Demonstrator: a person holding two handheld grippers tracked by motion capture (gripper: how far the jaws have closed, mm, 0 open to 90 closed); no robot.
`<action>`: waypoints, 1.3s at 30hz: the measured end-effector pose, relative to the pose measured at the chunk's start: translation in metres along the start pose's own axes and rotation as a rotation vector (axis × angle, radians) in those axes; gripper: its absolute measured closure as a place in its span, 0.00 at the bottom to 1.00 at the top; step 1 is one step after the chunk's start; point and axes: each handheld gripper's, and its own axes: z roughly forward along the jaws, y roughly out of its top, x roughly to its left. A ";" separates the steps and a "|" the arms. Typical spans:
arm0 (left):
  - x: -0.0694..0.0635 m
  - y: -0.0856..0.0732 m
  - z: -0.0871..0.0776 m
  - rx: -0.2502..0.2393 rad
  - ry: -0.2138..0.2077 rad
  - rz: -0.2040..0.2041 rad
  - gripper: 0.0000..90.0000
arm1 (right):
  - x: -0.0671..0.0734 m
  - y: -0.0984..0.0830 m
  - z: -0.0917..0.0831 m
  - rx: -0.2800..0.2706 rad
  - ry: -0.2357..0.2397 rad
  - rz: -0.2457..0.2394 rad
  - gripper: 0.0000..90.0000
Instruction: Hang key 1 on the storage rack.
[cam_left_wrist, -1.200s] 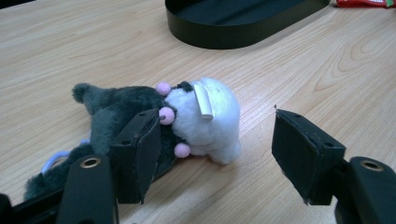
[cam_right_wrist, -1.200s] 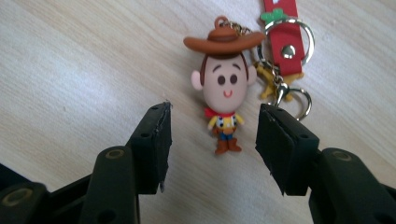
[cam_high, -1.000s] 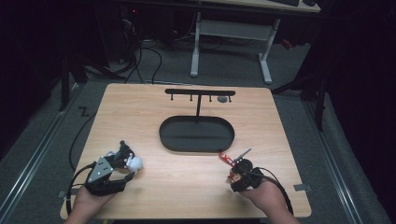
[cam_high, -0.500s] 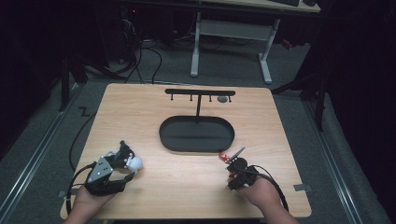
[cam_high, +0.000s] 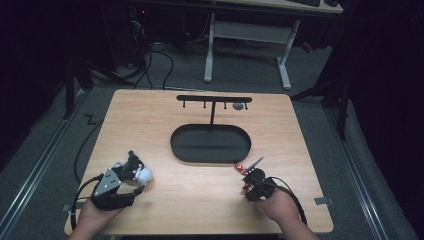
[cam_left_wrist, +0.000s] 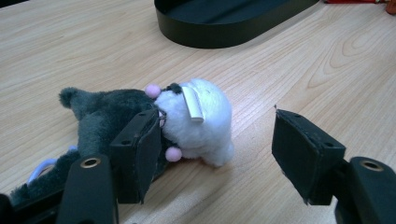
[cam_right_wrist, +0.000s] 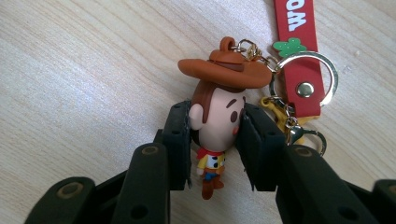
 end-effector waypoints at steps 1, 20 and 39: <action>0.000 0.000 0.000 -0.002 -0.001 -0.001 0.37 | 0.000 0.000 0.000 -0.003 -0.002 0.002 0.74; 0.001 -0.003 -0.006 -0.002 0.014 -0.004 0.37 | -0.012 -0.011 -0.044 -0.025 -0.020 0.026 0.75; 0.001 -0.002 -0.003 -0.004 0.001 -0.005 0.37 | -0.029 -0.010 -0.100 -0.078 -0.007 0.088 0.74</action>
